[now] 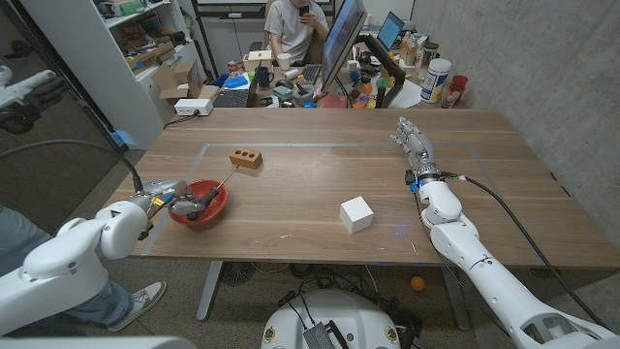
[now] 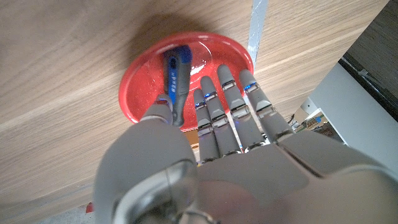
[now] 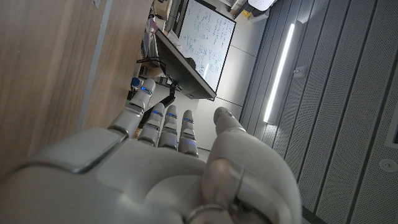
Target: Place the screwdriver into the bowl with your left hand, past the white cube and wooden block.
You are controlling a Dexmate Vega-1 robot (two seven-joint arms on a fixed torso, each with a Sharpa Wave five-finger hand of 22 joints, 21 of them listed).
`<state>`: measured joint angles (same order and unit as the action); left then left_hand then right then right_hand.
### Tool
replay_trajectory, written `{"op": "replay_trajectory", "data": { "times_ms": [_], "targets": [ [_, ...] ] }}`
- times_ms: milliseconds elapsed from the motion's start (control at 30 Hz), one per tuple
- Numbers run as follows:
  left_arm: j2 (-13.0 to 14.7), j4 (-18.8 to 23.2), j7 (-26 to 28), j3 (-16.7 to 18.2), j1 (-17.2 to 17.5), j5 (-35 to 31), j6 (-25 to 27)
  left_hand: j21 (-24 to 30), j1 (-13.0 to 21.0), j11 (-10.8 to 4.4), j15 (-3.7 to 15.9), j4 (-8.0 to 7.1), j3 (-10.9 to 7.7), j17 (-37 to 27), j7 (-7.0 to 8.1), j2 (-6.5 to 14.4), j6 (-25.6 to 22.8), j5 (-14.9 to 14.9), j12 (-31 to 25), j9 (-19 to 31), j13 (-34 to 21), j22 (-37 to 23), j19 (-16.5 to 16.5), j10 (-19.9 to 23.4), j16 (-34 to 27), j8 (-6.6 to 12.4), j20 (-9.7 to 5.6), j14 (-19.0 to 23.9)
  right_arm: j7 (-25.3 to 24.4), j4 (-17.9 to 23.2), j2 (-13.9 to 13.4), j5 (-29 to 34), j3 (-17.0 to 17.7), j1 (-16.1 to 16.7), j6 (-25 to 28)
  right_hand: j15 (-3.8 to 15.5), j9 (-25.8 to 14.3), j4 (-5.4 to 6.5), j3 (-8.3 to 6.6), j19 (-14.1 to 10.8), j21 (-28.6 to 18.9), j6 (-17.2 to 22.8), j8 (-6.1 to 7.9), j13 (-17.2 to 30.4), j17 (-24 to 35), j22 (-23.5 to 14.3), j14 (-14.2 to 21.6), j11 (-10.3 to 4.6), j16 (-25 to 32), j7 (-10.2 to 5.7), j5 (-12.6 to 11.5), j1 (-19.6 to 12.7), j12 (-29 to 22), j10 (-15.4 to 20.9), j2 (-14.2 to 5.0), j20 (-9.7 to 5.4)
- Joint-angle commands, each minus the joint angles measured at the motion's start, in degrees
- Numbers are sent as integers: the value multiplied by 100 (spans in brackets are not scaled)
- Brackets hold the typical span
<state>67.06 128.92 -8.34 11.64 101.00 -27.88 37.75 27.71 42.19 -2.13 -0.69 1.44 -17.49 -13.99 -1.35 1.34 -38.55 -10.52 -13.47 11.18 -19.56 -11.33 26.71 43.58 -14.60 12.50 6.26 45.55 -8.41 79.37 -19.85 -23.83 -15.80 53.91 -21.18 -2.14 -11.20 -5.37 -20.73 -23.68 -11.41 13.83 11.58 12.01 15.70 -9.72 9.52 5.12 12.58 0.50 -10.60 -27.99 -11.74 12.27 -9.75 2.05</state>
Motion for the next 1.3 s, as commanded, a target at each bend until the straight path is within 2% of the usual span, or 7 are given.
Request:
{"op": "replay_trajectory", "data": {
  "times_ms": [33, 300, 467, 633, 833, 1100, 1300],
  "targets": [
    [44, 21, 103, 122, -24, 143, 82, -29, -186, 43, -62, -58, 81, -41, 16, 2, 65, 21, 34, 11, -28, -29, -22, -116, 27, -37, 118, -123, 24, -72, 38, -6, 2, -61, -60, -9, -4, -42, -2, -50, 10, 30, -8, 1, 4, -22, 35, 17, 43, 14, -30, -2, -15, 41, 35, 9],
    [-65, 2, 263, 189, -197, 229, 50, -170, -330, 109, -130, -88, 79, -57, 12, 60, 83, -4, 78, 20, -40, -22, -341, -305, 108, -58, 224, -363, 25, -114, 78, 9, 1, -117, -157, -3, -4, -40, -2, -51, 10, 33, -8, 0, 2, -22, 38, 16, 46, 7, -31, 2, -14, 39, 32, 8],
    [-557, -15, 813, 267, -480, 499, -222, -244, -180, 66, -144, -40, -189, -74, 44, 493, 15, -103, 83, 28, -51, -7, -480, -388, 146, -44, 190, -512, -83, 118, 28, 102, 2, -51, -116, 1, -4, -37, 0, -52, 10, 31, -9, 0, 2, -22, 42, 24, 49, 3, -30, 7, -17, 46, 32, 12],
    [-1249, -206, 1461, 541, -940, 1157, -1156, -268, -201, 109, -212, -40, -253, -66, 19, 596, 28, -127, 109, 32, -58, 0, -511, -503, 246, -58, 176, -787, -310, 458, -16, 318, -24, 44, -77, -5, -4, -37, 1, -55, 9, 37, -7, 0, 0, -22, 43, 25, 50, 9, -29, 9, -20, 55, 34, 13],
    [-1767, -591, 1774, 708, -1432, 2039, -2323, -303, -247, 171, -270, -50, -288, -61, -17, 650, 100, -147, 132, 34, -65, 3, -573, -611, 279, -91, 163, -915, -541, 789, -51, 561, -78, 139, -40, -3, -4, -40, 1, -55, 9, 40, -7, 0, -2, -22, 43, 25, 51, 12, -30, 7, -21, 57, 33, 10],
    [-2390, -1533, 1520, 406, -2402, 3947, -3810, -372, -329, 255, -290, -32, -335, -35, -92, 671, 272, -178, 180, 36, -74, 3, -702, -863, 380, -146, 140, -1339, -812, 1232, -122, 785, -108, 325, 106, -8, -4, -41, 0, -55, 9, 41, -9, 0, -5, -22, 35, 17, 48, 7, -30, 8, -19, 55, 33, 14],
    [-2480, -2202, 801, 87, -2995, 5365, -4442, -383, -483, 336, -347, -63, -298, -41, -129, 629, 543, -182, 218, 36, -81, -19, -736, -1113, 392, -208, 138, -1602, -1008, 1407, -107, 904, -101, 451, 81, -5, -4, -36, 2, -56, 9, 41, -10, 0, -5, -22, 41, 18, 53, 3, -29, 15, -16, 47, 32, 11]
  ]
}}
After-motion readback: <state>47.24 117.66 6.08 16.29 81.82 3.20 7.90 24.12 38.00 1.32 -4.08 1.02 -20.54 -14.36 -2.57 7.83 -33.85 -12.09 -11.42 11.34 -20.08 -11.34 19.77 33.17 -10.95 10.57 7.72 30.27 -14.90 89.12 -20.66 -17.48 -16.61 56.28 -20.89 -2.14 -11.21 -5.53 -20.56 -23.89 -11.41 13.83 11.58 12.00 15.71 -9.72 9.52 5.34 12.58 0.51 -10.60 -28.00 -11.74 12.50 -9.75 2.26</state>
